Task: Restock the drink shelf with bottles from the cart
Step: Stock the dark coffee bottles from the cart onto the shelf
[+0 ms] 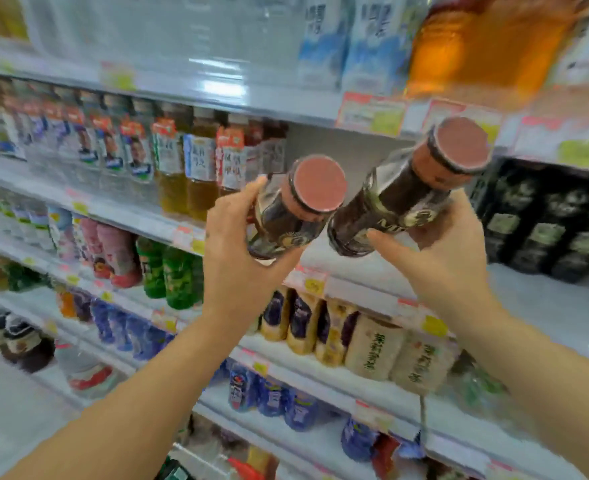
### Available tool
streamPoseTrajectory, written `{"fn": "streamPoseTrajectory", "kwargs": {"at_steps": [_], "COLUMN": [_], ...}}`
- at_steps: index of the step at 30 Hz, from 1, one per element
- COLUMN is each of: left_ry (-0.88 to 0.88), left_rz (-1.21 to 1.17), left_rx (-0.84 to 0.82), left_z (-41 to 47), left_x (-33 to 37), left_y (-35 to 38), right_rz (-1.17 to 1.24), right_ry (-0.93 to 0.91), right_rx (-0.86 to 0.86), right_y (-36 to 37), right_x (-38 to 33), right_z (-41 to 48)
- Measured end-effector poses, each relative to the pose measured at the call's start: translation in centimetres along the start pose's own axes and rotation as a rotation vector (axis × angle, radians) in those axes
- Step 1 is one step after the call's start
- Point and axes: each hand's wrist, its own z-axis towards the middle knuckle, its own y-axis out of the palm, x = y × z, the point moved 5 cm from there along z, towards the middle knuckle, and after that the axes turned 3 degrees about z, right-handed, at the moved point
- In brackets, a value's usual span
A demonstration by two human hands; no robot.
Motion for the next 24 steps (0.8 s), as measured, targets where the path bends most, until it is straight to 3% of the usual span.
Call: {"fn": "streamPoseTrajectory", "kwargs": {"at_steps": [6,11,20,24], "left_ry": [0.163,0.176,0.321,0.224], "left_rz": [-0.045,-0.051,0.000,-0.049], "left_rx": [-0.197,-0.376,-0.592,-0.627], "left_z": [-0.8,-1.6,-1.5,-1.2], "left_x": [4.6,7.2,10.6,11.3], "left_y": [8.5,15.1,24.0,26.7], "right_rz": [-0.208,-0.410,-0.639,-0.621], "right_ry": [0.000,0.049,0.180,0.215], "right_rx": [0.085,0.168,0.219,0.259], "right_y": [-9.5,-16.6,-24.0,-25.9], "right_x": [2.6,6.0,10.5,12.1], "right_z": [-2.0,-3.2,-1.7,-0.1]}}
